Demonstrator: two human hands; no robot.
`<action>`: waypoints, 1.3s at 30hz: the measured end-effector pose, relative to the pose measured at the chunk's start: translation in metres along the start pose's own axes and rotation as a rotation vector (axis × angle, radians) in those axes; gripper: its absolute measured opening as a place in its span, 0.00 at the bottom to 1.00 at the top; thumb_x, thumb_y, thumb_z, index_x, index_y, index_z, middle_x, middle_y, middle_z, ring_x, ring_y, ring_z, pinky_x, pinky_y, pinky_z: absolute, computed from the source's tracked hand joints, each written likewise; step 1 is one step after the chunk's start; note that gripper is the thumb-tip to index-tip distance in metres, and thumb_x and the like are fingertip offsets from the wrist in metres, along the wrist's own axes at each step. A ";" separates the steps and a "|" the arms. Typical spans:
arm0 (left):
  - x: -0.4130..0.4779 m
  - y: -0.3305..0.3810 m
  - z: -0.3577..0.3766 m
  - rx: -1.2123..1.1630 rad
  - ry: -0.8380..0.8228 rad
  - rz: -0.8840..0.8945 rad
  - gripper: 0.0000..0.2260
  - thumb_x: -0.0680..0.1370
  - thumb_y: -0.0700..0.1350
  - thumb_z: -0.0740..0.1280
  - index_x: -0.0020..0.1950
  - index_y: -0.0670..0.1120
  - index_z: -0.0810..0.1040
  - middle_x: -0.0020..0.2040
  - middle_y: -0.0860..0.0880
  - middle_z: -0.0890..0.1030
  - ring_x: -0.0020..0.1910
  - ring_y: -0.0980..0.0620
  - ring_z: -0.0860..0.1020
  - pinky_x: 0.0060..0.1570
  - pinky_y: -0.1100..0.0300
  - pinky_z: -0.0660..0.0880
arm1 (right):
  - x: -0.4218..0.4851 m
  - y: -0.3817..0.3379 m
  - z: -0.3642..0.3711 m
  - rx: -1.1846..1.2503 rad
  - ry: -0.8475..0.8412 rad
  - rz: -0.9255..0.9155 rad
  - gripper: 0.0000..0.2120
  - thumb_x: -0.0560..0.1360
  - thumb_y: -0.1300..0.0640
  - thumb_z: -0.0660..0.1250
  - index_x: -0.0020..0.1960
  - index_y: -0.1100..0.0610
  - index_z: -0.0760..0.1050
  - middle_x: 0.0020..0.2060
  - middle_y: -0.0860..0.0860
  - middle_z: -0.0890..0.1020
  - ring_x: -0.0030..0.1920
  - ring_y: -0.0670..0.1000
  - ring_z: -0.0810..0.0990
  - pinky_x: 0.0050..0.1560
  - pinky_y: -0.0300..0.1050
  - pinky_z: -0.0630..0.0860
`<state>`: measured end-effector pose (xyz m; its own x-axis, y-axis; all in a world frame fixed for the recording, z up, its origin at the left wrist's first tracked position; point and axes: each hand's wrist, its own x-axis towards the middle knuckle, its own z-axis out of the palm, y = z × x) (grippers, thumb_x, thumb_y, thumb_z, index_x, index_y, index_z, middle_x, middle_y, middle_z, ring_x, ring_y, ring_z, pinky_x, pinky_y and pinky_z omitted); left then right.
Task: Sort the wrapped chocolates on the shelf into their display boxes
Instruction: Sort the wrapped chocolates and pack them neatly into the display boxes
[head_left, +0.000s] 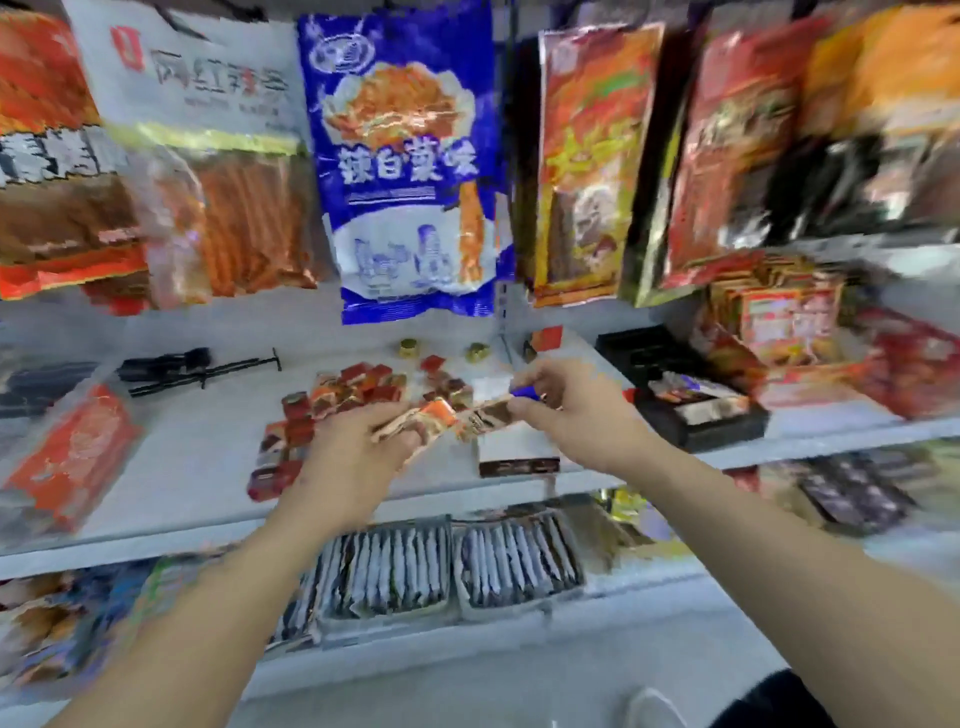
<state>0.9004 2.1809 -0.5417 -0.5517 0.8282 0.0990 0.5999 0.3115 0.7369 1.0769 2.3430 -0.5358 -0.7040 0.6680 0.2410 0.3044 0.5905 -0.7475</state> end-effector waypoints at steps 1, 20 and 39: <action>0.005 0.014 0.019 -0.003 -0.023 0.035 0.12 0.80 0.45 0.66 0.64 0.48 0.80 0.53 0.49 0.83 0.44 0.55 0.77 0.40 0.63 0.71 | -0.007 0.016 -0.021 0.030 0.037 0.041 0.06 0.77 0.55 0.71 0.45 0.47 0.75 0.38 0.47 0.81 0.36 0.45 0.81 0.38 0.37 0.75; 0.176 0.162 0.247 -0.088 -0.049 0.165 0.16 0.76 0.46 0.73 0.62 0.45 0.79 0.54 0.49 0.80 0.52 0.50 0.78 0.49 0.57 0.72 | 0.012 0.190 -0.163 -0.265 0.377 0.165 0.17 0.78 0.59 0.69 0.66 0.55 0.77 0.53 0.54 0.84 0.48 0.53 0.83 0.52 0.48 0.80; 0.111 0.097 0.159 0.115 -0.088 0.260 0.09 0.80 0.46 0.66 0.59 0.54 0.81 0.57 0.58 0.80 0.55 0.60 0.77 0.57 0.61 0.72 | 0.001 0.138 -0.126 -0.225 0.341 0.085 0.08 0.78 0.59 0.64 0.52 0.53 0.81 0.45 0.45 0.81 0.39 0.46 0.79 0.39 0.44 0.77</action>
<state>0.9893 2.3769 -0.5652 -0.3216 0.9227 0.2126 0.7791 0.1303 0.6132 1.1991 2.4819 -0.5610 -0.4291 0.8079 0.4040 0.5116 0.5859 -0.6284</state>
